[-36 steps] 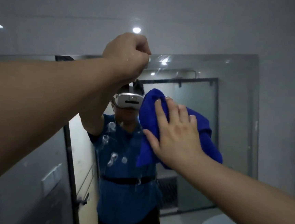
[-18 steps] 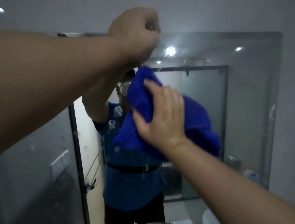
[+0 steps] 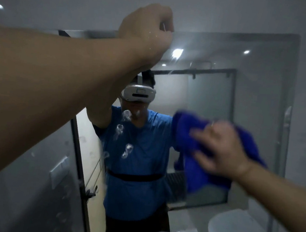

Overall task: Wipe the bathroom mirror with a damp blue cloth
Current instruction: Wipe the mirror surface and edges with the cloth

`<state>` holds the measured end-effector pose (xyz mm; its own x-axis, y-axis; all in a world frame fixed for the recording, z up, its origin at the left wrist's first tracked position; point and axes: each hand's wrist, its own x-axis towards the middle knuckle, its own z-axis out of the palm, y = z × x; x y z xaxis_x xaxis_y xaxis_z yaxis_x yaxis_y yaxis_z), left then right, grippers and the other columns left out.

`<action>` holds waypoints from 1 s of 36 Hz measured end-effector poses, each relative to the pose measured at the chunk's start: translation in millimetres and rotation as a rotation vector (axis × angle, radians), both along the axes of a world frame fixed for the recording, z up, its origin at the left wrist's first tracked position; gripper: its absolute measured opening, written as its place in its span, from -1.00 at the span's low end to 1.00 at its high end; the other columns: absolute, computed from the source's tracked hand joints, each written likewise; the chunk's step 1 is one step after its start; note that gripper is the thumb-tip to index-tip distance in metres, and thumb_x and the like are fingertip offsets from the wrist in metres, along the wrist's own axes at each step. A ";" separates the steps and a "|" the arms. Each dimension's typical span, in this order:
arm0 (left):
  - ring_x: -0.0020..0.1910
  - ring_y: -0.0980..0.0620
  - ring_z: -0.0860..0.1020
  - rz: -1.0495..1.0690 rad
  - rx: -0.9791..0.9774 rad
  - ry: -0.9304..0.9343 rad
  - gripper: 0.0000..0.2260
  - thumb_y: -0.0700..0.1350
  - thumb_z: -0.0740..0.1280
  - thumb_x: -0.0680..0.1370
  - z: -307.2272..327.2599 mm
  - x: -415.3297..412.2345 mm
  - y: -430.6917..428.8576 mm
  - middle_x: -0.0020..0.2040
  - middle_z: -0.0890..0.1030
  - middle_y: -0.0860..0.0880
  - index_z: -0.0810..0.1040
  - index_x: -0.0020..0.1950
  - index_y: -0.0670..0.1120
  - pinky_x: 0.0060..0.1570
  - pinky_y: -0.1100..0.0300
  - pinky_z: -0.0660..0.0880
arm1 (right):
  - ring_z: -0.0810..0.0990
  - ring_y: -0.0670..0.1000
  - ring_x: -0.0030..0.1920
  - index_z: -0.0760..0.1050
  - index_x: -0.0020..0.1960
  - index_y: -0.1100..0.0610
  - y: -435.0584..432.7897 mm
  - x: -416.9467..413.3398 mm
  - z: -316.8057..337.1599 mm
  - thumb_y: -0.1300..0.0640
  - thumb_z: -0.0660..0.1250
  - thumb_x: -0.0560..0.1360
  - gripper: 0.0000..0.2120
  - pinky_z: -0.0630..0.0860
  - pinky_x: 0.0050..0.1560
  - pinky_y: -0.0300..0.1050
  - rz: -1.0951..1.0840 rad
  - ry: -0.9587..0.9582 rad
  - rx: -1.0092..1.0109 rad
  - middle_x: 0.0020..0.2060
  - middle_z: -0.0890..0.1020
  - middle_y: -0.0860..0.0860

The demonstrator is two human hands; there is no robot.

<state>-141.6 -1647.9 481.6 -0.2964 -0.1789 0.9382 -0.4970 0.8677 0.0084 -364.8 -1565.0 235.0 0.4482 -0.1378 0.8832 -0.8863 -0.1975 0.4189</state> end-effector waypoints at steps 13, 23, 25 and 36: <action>0.03 -0.01 0.65 -0.041 0.085 0.035 -0.76 -0.02 0.32 0.37 4.8 3.8 5.0 -0.03 0.69 0.12 0.69 -0.03 0.16 0.08 -0.01 0.64 | 0.49 0.19 0.00 0.61 0.33 0.09 -13.4 94.0 59.6 -0.15 0.48 0.41 -0.45 0.38 -0.01 0.07 -0.149 -0.002 0.083 0.01 0.56 0.15; 0.01 -0.02 0.67 -0.038 0.095 0.018 -0.75 -0.03 0.29 0.39 4.2 2.1 6.5 -0.05 0.69 0.11 0.68 -0.02 0.15 0.09 -0.01 0.64 | 0.51 0.24 0.06 0.52 0.33 0.01 -18.7 124.5 44.3 -0.13 0.47 0.40 -0.47 0.40 0.03 0.12 -0.236 -0.283 0.069 0.04 0.52 0.13; 0.05 -0.01 0.65 -0.038 0.095 0.005 -0.76 -0.03 0.31 0.41 5.3 1.7 7.9 0.00 0.68 0.12 0.68 0.00 0.15 0.12 0.00 0.62 | 0.46 0.16 0.04 0.53 0.34 -0.01 -15.4 129.7 5.8 -0.15 0.47 0.43 -0.48 0.32 0.01 0.07 -0.193 -0.017 0.182 0.04 0.52 0.08; 0.02 -0.05 0.62 -0.012 0.025 -0.028 -0.90 -0.01 0.29 0.45 3.5 2.7 8.4 -0.02 0.62 0.10 0.57 -0.11 0.16 0.07 0.00 0.60 | 0.53 0.32 0.25 0.48 0.42 0.04 -1.1 43.8 146.8 -0.17 0.25 0.50 -0.45 0.45 0.30 0.21 -0.239 -0.527 -0.125 0.22 0.57 0.23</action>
<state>-138.9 -1639.5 485.1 -0.3253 -0.1987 0.9245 -0.4866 0.8734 0.0165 -321.0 -1566.1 381.8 -0.0862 -0.0611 0.9944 -0.9950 0.0554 -0.0828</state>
